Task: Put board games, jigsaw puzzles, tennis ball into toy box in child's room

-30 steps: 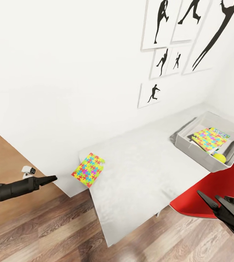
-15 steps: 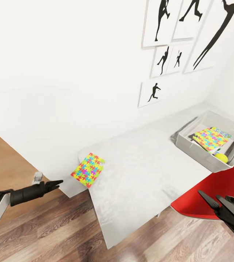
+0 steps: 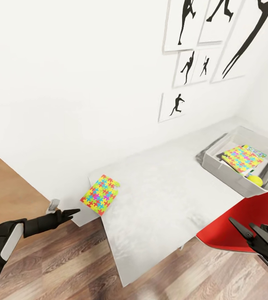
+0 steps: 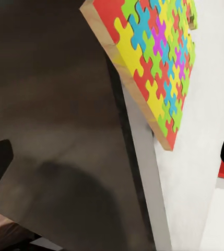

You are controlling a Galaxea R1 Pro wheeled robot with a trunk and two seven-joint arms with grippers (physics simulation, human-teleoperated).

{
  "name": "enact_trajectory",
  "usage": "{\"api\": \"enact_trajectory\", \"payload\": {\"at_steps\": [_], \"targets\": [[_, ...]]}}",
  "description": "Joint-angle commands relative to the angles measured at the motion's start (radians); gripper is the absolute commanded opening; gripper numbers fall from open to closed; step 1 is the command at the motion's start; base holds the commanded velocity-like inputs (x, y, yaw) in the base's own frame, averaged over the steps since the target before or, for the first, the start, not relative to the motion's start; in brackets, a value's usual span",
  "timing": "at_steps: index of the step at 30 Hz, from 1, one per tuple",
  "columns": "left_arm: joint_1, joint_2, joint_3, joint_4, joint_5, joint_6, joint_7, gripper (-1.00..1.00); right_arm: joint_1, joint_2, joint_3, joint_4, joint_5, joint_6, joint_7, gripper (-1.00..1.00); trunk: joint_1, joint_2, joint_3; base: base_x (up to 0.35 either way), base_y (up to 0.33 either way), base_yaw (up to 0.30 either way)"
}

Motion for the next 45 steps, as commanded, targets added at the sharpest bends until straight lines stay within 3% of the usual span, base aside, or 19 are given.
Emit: {"api": "enact_trajectory", "payload": {"at_steps": [1,11,45], "targets": [[0.0,-0.001,0.001,0.0,0.001,0.005,-0.001,1.0,0.0,0.0,0.0,-0.001,-0.005,0.007,-0.001,1.0,0.0,-0.001,-0.001,0.0,0.0,0.0],[-0.001,-0.018,0.0,-0.001,0.002,0.001,0.001,1.0,0.0,0.001,-0.001,0.001,-0.006,0.007,0.0,1.0,0.0,-0.001,-0.001,0.0,0.0,-0.003],[-0.001,-0.017,0.001,-0.001,0.002,-0.002,-0.01,1.0,0.001,0.001,-0.001,0.001,-0.005,0.007,0.0,1.0,0.0,-0.001,0.006,0.048,0.02,-0.03]]}}
